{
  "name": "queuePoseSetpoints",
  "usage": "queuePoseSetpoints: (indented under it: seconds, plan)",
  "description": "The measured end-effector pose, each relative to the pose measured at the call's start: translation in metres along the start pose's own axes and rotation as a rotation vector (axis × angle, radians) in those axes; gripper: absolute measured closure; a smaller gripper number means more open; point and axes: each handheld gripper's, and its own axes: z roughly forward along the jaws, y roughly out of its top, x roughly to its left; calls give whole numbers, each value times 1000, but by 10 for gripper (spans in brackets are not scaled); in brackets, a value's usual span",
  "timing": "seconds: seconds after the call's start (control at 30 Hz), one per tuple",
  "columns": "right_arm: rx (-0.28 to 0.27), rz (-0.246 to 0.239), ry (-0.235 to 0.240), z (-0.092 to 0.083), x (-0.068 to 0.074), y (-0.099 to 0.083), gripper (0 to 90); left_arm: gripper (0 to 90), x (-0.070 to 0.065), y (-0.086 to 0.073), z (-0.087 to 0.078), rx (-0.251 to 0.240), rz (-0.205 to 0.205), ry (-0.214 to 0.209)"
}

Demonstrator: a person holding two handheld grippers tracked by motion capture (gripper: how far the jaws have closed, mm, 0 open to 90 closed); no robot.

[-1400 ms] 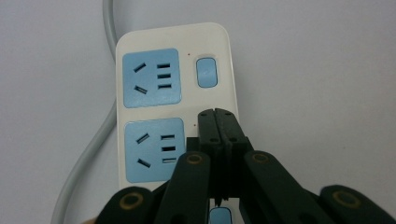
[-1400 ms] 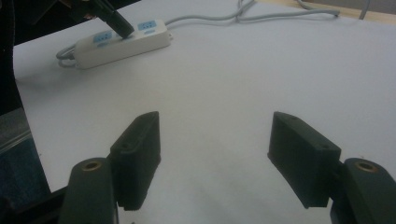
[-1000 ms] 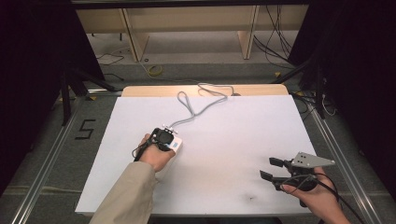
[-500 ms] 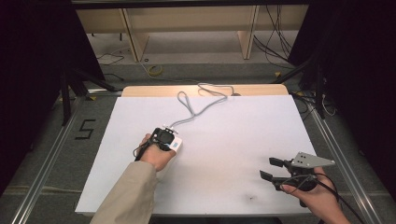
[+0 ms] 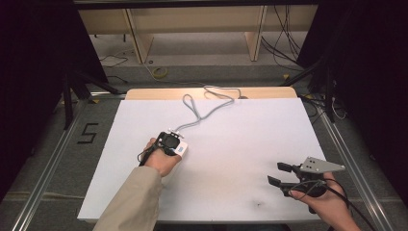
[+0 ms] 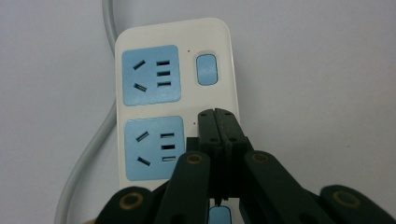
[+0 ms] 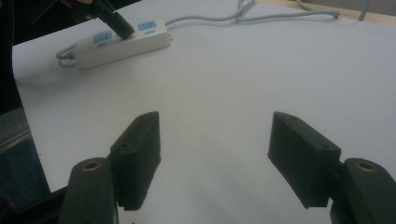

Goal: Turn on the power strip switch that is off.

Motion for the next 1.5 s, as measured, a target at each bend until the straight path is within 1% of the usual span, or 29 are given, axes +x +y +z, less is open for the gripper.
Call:
queuePoseSetpoints:
  seconds: [0.17,0.93,1.0,1.27,1.5]
  plan:
    - [0,0,0,0,0,0,344,900,-1,0,0,-2,9,4]
    - [0,-2,2,0,-1,0,345,900,1,0,0,-5,1,0]
    - [0,-2,2,0,-1,0,345,900,0,0,0,-9,-5,-2]
    - [-1,-1,1,0,-1,0,345,900,0,-1,0,-8,5,4]
    - [-3,0,1,0,-1,0,345,900,1,-1,0,-9,4,-3]
